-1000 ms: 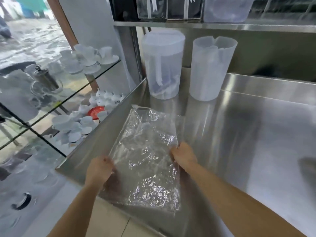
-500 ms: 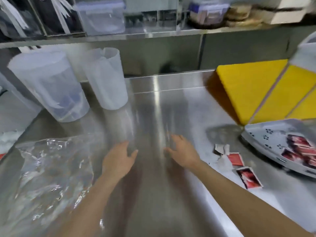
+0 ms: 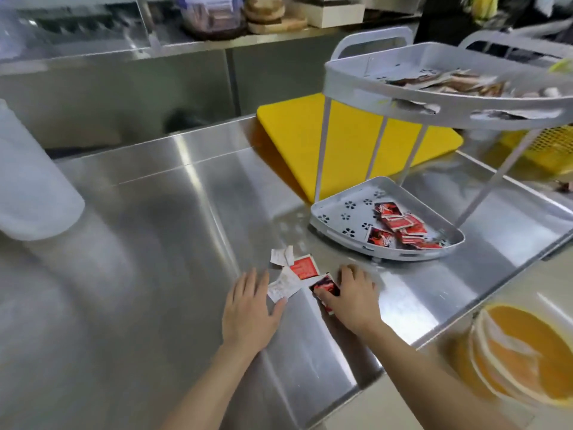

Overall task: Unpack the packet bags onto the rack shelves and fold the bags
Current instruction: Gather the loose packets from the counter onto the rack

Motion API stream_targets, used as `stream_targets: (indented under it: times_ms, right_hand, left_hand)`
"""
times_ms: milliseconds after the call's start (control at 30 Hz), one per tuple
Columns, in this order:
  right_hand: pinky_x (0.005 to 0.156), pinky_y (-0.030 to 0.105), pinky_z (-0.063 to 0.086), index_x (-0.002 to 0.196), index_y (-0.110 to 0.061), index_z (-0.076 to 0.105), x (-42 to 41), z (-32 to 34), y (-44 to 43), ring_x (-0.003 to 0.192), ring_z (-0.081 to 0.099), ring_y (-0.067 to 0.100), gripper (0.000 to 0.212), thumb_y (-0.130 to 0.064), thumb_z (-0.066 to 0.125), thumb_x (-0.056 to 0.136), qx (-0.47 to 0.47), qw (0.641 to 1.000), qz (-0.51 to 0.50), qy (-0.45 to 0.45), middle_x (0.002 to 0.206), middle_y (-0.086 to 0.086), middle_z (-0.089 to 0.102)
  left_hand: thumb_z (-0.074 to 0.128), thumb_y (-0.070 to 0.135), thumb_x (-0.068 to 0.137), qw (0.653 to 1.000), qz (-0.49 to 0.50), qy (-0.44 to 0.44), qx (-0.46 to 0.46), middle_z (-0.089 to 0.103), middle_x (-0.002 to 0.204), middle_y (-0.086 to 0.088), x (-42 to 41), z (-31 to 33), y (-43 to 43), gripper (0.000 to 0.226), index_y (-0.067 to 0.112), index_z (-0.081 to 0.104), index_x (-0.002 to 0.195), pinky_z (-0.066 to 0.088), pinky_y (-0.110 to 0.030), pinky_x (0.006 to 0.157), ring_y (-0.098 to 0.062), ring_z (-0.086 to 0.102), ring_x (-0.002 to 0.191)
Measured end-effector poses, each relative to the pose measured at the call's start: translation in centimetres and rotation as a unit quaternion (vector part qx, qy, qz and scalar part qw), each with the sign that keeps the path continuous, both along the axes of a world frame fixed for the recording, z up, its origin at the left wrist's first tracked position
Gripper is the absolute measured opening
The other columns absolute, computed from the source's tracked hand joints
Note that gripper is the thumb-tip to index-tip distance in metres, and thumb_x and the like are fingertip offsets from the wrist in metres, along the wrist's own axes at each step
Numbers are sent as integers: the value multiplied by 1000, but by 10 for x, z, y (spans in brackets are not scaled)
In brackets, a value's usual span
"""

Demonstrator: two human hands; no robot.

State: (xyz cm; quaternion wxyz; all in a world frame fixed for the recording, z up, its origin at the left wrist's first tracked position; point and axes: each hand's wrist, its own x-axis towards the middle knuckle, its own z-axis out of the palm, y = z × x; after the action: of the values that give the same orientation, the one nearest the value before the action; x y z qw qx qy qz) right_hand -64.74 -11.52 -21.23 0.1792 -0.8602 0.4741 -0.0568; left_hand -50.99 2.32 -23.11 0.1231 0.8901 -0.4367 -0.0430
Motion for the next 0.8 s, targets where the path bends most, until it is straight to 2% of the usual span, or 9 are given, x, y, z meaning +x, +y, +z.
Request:
stream_targets:
  times_ms: [100, 233, 300, 400, 467, 500, 600, 700, 800]
  right_hand:
    - [89, 37, 34, 105, -10, 54, 0, -3, 1, 108, 47, 29, 56, -57, 60, 75, -1, 999, -34, 14, 114, 11, 54]
    - [84, 35, 35, 98, -11, 52, 9, 5, -1, 104, 52, 28, 48, -49, 67, 73, 82, 996, -19, 28, 104, 8, 59]
    - [77, 32, 35, 80, -20, 45, 11, 11, -4, 90, 56, 24, 32, -37, 71, 73, 147, 989, 9, -8, 86, 2, 57]
    - [64, 21, 38, 61, -28, 43, 16, 21, -12, 69, 52, 17, 34, -17, 73, 72, 227, 966, 81, -95, 64, -11, 50]
    - [73, 29, 42, 65, -23, 59, 25, 26, -22, 80, 54, 18, 18, -17, 75, 70, 206, 964, 128, -105, 71, -15, 53]
    - [83, 33, 42, 76, -18, 68, 30, 27, -28, 93, 53, 19, 11, -21, 76, 69, 179, 968, 153, -90, 86, -13, 58]
    - [103, 41, 30, 100, -16, 69, 48, 27, -43, 123, 41, 25, 34, -29, 76, 69, 143, 971, 190, -1, 131, 1, 50]
    - [98, 40, 32, 101, -17, 64, 60, 26, -48, 118, 47, 25, 38, -29, 76, 68, 139, 967, 210, 27, 124, 1, 53]
    - [91, 39, 29, 111, -20, 50, 67, 25, -46, 114, 47, 24, 57, -33, 77, 62, 114, 968, 209, 84, 119, 1, 55]
  left_hand:
    - [26, 58, 90, 1000, 9, -22, 3, 23, 155, 0, -4, -10, 5, 63, 24, 24, 144, 9, -33, 116, -18, 15, 143]
    - [22, 59, 90, 1000, 9, -29, 4, 19, 156, 2, -4, -11, 5, 63, 26, 21, 144, 6, -33, 116, -17, 12, 144]
    - [21, 59, 90, 1000, 9, -29, 1, 18, 156, 3, -3, -11, 5, 63, 27, 20, 145, 5, -33, 116, -16, 10, 144]
    - [19, 60, 90, 999, 14, -34, -2, 17, 156, 4, -4, -12, 7, 64, 27, 19, 145, 3, -31, 116, -15, 9, 144]
    - [18, 60, 90, 999, 13, -35, -4, 17, 156, 4, -4, -12, 7, 64, 27, 20, 145, 3, -31, 116, -15, 10, 144]
    - [18, 60, 90, 999, 13, -36, -2, 18, 156, 3, -4, -13, 8, 64, 27, 21, 145, 3, -32, 116, -15, 10, 144]
    - [18, 60, 89, 999, 11, -37, 2, 18, 156, 3, -3, -14, 8, 64, 27, 22, 144, 4, -33, 116, -16, 10, 144]
    - [20, 60, 89, 999, 15, -36, -3, 22, 155, 2, -3, -14, 7, 64, 26, 26, 143, 5, -33, 116, -17, 14, 143]
    - [22, 60, 89, 999, 16, -41, -10, 28, 153, 1, -3, -14, 6, 64, 24, 33, 140, 8, -33, 115, -18, 20, 142]
